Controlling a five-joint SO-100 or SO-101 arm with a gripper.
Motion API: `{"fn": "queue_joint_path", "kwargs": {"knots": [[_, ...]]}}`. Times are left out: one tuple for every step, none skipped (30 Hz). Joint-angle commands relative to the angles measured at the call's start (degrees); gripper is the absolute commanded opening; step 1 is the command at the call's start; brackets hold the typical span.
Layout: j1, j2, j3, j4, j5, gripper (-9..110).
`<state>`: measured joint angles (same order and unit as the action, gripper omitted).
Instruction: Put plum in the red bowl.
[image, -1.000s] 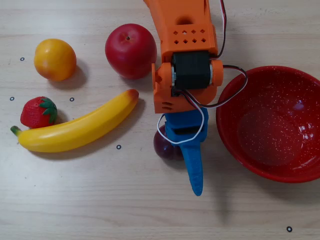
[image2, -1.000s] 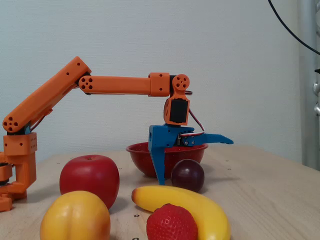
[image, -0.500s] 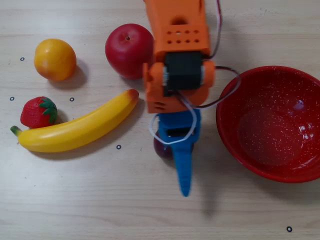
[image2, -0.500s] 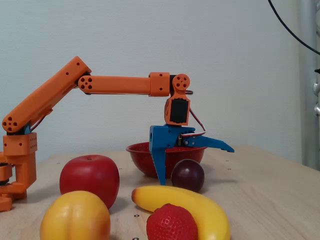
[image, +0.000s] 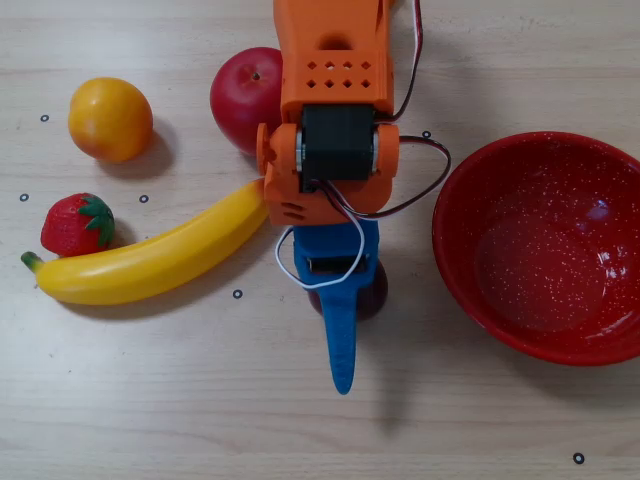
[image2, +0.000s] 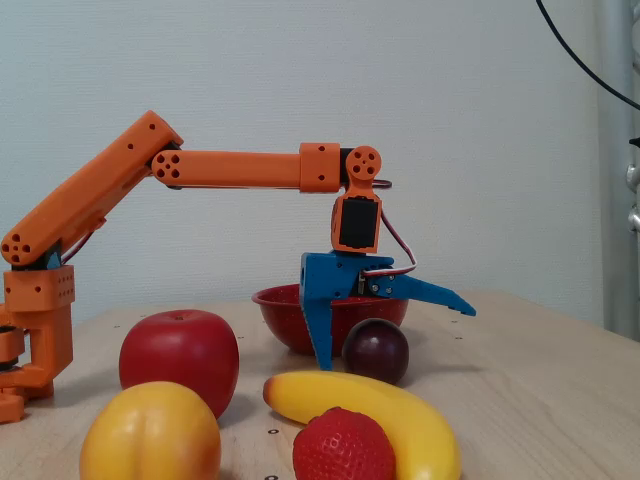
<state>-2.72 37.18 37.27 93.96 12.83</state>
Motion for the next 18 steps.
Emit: {"fn": "queue_joint_path", "kwargs": {"knots": [[1.58, 3.87, -1.49, -1.05, 0.18, 74], [1.76, 3.87, -1.49, -1.05, 0.09, 74], [1.85, 3.78, -1.49, -0.88, 0.09, 74], [1.93, 3.69, -1.49, -0.88, 0.00, 74], [1.93, 3.60, -1.49, -0.62, -0.09, 74], [2.02, 3.43, -1.49, -0.44, -0.09, 74], [2.02, 3.43, -1.32, -0.35, -0.18, 74], [2.11, 3.43, -1.23, -0.26, -0.18, 74], [2.20, 3.34, -1.14, -0.44, -0.18, 74], [2.29, 3.34, -1.14, -0.53, -0.18, 74], [2.46, 3.34, -1.14, -0.53, -0.09, 74], [2.64, 3.34, -1.14, -0.62, -0.09, 74], [2.81, 3.25, -1.14, -0.62, -0.09, 74], [2.99, 3.25, -1.14, -0.62, -0.09, 74], [3.16, 3.25, -1.14, -0.62, -0.09, 74], [3.43, 3.25, -1.14, -0.70, -0.09, 74], [3.52, 3.25, -1.14, -0.79, -0.09, 74], [3.60, 3.25, -1.14, -0.88, -0.09, 74]]}}
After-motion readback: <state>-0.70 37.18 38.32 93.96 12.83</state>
